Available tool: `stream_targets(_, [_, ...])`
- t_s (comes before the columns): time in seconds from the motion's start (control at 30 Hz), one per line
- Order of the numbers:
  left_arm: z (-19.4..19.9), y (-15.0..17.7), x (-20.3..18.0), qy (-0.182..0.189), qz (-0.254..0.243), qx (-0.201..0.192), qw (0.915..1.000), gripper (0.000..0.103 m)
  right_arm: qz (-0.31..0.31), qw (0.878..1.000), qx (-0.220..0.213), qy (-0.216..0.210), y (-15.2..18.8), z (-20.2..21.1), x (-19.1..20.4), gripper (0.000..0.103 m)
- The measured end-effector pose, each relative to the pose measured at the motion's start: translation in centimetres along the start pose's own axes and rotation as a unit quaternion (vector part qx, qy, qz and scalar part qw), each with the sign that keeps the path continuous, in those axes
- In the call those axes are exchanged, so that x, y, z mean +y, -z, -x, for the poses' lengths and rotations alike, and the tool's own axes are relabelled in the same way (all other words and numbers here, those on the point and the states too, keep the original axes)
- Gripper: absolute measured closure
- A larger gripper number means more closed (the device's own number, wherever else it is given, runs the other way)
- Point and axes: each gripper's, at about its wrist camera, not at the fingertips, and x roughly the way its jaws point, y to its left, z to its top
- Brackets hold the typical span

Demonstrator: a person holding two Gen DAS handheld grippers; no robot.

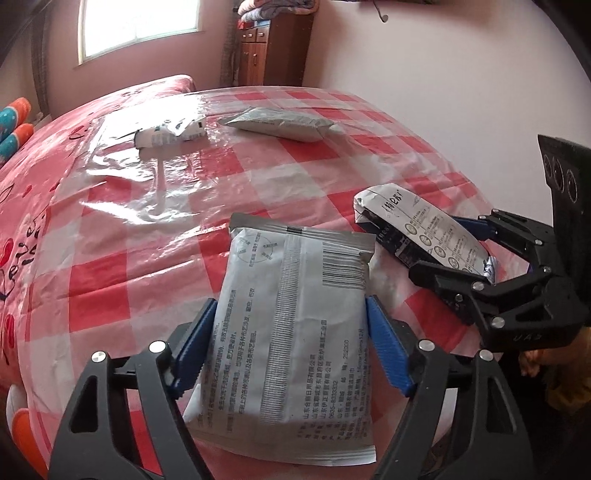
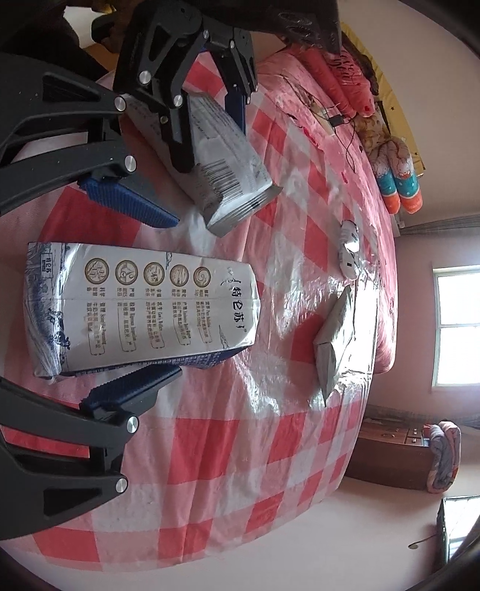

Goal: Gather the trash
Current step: 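Grasp the large grey packet with the left gripper while the right gripper holds the carton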

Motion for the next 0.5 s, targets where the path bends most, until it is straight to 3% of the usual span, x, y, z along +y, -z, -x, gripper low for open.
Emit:
stream_targets(0.03, [0.1, 0.0, 0.1, -0.001, 0.004, -0.001, 1.0, 0.026, 0.002, 1.0, 0.001, 0.004, 0.0, -0.1, 0.1, 0.044])
stream_targets(0.07, [0.2, 0.1, 0.1, -0.002, 0.007, -0.002, 1.0, 0.026, 0.003, 1.0, 0.003, 0.005, 0.0, -0.2, 0.1, 0.044])
stream_targets(0.27, [1.3, 0.6, 1.1, -0.001, 0.034, -0.016, 0.9993, 0.026, -0.005, 1.0, 0.003, -0.006, -0.2, -0.1, -0.1, 0.045])
stream_targets(0.5, [3.5, 0.9, 2.3, 0.0, 0.057, -0.042, 0.9975, 0.026, -0.044, 0.998, 0.001, -0.051, -0.9, 0.6, -0.5, 0.045])
